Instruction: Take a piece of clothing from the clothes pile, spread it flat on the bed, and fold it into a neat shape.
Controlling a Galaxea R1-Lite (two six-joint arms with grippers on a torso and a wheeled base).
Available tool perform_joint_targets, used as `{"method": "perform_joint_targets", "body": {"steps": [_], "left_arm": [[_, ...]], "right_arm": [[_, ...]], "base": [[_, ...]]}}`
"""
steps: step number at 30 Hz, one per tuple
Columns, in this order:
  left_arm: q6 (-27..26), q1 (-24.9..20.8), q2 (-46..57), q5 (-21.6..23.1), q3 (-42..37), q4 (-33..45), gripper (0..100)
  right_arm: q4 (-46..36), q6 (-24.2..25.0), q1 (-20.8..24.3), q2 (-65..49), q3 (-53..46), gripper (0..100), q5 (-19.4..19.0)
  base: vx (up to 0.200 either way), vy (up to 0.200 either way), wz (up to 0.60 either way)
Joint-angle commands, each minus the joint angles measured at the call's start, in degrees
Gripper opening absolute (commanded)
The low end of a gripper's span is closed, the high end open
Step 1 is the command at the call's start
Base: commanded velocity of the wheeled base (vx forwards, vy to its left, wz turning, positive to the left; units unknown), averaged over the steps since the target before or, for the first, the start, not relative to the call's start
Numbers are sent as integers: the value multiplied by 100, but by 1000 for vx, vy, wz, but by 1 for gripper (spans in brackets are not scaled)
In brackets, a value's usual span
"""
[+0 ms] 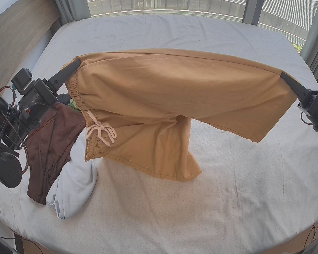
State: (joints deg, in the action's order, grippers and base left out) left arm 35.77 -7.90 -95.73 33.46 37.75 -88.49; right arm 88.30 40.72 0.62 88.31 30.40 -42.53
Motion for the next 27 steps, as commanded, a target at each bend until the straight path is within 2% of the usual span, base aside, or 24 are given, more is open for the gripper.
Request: {"method": "perform_joint_targets", "body": {"steps": [1,10,16,21,27], "left_arm": [[0,25,-33,-6,21,-1,0],[9,17,37,2,-75,-1,0],[44,-80,503,-24,-374,183,0],[36,-98,591,-68,-356,508,0],[27,-89,406,-86,-181,491,0]], "right_arm": [[3,-2,-36,11,9,0,-1],[3,-2,-27,37,1,0,8],[3,-11,26,64,-61,0,17],[3,-20,35,72,-87,0,17],[3,-29,43,143,-70,0,26]], "base": [[0,0,0],[0,0,0],[0,0,0],[0,0,0],[0,0,0]]}}
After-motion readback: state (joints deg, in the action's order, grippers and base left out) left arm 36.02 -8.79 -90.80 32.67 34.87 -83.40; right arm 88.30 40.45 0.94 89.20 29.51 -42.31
